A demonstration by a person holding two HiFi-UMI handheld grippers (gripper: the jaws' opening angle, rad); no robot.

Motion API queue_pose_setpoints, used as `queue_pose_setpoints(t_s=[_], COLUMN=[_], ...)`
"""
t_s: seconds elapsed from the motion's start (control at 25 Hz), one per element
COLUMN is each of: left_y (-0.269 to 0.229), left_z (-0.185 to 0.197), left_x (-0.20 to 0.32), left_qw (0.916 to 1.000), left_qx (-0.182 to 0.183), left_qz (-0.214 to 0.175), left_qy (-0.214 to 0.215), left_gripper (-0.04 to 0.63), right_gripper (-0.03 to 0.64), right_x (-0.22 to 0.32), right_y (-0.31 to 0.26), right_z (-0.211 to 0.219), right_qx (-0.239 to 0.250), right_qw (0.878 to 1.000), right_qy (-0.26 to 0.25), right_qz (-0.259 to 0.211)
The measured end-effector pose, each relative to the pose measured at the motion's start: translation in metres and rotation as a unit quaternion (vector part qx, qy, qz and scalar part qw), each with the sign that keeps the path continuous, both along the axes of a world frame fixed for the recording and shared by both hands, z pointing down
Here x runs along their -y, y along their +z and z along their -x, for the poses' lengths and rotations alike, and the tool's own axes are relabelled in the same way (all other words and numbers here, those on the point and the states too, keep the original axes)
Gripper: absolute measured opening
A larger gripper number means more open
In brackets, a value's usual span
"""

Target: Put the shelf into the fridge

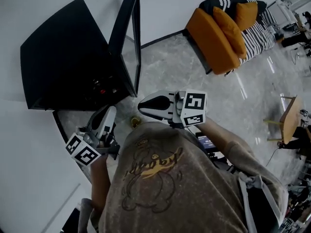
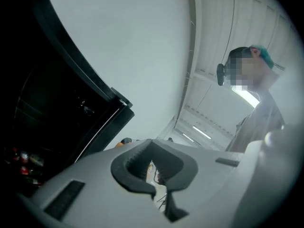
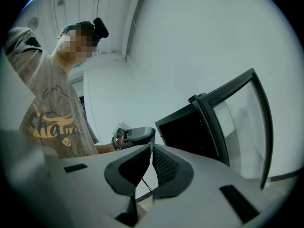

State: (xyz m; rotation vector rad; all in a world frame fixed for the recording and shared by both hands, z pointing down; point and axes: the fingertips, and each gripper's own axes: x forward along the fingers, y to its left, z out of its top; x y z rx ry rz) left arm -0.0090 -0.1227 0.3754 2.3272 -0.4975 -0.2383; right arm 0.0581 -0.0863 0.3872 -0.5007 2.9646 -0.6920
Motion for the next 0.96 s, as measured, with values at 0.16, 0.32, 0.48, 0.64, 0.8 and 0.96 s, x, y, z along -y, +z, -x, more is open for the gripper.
queue_pose_setpoints(t_s=[0.16,0.32,0.48,0.64,0.8,0.96], left_y=[0.019,0.042,0.062,0.063,0.070,0.080], left_z=[0.010,0.011,0.003,-0.003,-0.007,-0.008], left_x=[0.001,-0.002,-0.013,-0.024,-0.034,-0.044], left_qw=[0.9999,0.9987,0.9945,0.9935,0.9887,0.9796], left_qx=[0.015,0.051,0.100,0.100,0.123,0.159], left_qz=[-0.001,0.005,0.012,0.008,0.000,-0.016], left_qy=[-0.004,0.001,0.028,0.052,0.087,0.121], left_gripper=[0.005,0.005,0.005,0.005,0.005,0.005], right_gripper=[0.028,0.028,0.028,0.028,0.028,0.028], right_x=[0.001,-0.001,-0.005,-0.008,-0.008,-0.005], right_y=[0.004,0.010,0.015,0.018,0.020,0.018], right_z=[0.004,0.002,-0.010,-0.018,-0.019,-0.020], right_qx=[-0.001,-0.012,-0.034,-0.040,-0.042,-0.043], right_qw=[1.000,1.000,0.999,0.999,0.998,0.998], right_qy=[-0.001,-0.005,0.000,0.013,0.017,0.016], right_qz=[0.002,0.009,0.017,0.027,0.031,0.031])
